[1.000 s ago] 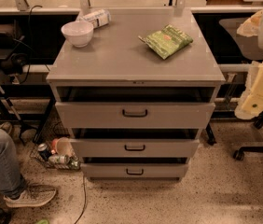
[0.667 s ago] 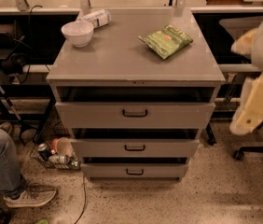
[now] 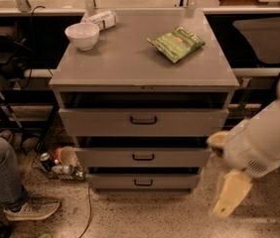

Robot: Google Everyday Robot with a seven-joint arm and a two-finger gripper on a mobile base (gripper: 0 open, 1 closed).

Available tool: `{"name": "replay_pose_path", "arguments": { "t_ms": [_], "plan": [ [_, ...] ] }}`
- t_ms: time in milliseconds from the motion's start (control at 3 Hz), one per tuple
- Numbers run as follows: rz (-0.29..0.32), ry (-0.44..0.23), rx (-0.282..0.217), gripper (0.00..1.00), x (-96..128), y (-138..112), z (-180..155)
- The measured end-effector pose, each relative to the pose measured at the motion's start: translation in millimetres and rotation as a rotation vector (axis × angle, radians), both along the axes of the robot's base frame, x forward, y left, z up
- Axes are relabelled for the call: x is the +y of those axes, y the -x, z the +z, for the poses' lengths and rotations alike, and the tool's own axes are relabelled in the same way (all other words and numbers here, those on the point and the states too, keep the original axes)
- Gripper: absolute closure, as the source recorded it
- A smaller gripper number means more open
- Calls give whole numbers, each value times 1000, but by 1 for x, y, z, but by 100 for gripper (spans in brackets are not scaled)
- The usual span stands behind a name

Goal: Open middle drawer

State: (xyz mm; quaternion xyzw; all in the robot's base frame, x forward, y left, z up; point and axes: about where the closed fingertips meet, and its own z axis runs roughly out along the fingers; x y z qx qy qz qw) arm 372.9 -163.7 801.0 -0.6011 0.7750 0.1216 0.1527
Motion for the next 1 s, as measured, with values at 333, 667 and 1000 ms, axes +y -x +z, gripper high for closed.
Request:
{"name": "replay_pose_path", "arguments": {
  "t_ms": [333,667,1000],
  "plan": [
    [49,-64,121,0,27,25,-63],
    [119,-93,217,0,58,46,-110],
    [128,-96,236,0,61,50,-118]
  ]
}}
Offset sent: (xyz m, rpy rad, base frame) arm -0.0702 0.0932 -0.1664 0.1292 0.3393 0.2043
